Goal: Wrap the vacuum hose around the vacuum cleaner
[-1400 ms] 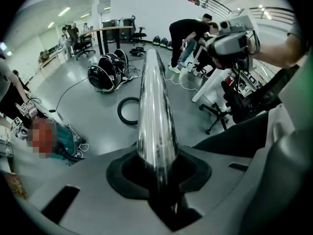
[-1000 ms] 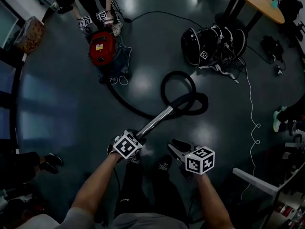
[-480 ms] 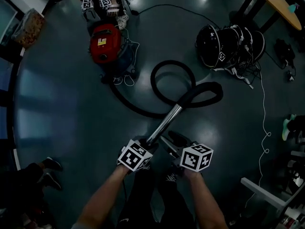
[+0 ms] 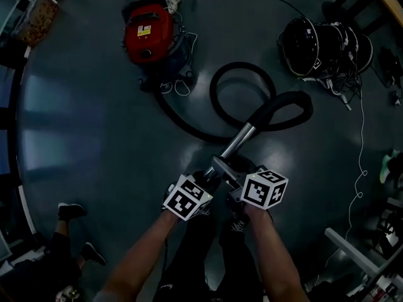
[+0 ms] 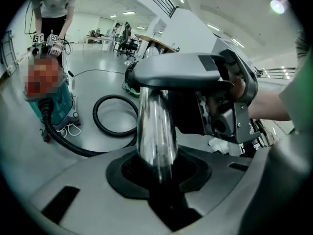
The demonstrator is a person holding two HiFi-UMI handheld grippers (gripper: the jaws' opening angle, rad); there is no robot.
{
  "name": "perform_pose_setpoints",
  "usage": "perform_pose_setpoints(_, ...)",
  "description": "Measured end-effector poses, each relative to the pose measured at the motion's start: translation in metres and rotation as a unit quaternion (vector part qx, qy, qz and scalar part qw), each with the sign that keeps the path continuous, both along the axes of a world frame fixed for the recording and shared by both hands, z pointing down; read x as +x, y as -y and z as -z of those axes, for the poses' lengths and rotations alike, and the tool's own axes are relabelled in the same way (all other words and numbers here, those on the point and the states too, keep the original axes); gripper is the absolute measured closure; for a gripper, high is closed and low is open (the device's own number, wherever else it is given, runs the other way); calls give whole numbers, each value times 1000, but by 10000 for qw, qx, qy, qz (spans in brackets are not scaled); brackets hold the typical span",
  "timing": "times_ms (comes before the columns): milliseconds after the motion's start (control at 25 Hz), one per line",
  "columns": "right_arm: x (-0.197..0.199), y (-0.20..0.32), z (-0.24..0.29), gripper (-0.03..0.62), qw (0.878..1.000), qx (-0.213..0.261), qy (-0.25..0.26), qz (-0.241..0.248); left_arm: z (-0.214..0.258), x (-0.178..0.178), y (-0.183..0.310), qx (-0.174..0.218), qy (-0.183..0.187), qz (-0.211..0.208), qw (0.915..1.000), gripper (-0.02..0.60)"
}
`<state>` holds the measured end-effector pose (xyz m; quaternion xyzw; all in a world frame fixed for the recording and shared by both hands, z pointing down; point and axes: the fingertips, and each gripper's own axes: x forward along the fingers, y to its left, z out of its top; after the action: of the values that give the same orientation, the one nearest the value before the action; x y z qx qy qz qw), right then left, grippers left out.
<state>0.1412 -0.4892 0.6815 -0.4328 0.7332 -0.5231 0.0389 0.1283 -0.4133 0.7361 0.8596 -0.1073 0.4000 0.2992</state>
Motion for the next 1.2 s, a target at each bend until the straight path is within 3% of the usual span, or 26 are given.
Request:
perform_pose_setpoints(160,-15,19,-10,367,10000,-58,-14,-29,-7,-9,2,56,22,-73,10000,465)
perform_pose_setpoints(280,-22,24,-16,415,9995,-257,133,-98,-14,-16,4,82,78,-67,9999,465)
perform_pose_setpoints(400,-30,26,-20,425,9993,-352,51,-81,-20,-25,3,210,110,-311,9992,460)
perform_pose_setpoints(440,-31,27,-21,427,9993,-373,-20,-66,-23,-30,1,257,142,-421,9987,426)
perform_pose_setpoints(520,-29,30,-26,431,9988,-447,-165,-58,-31,-49,-4,235,244,-589,9977,310)
perform_pose_setpoints(560,-26,30,-29,433,9985,-502,-227,-62,-36,-62,-7,179,308,-635,9973,291)
perform_pose_setpoints(880,-6,29,-45,439,9951,-772,-619,-45,-62,-164,-9,-64,925,-487,9945,276)
perform_pose_setpoints(1000,-10,26,-42,439,9951,-761,-617,100,-63,-162,-3,64,941,-684,9932,276)
perform_pose_setpoints(1200,-3,20,-33,439,9955,-710,-570,273,-63,-103,-34,21,810,-1438,9863,276)
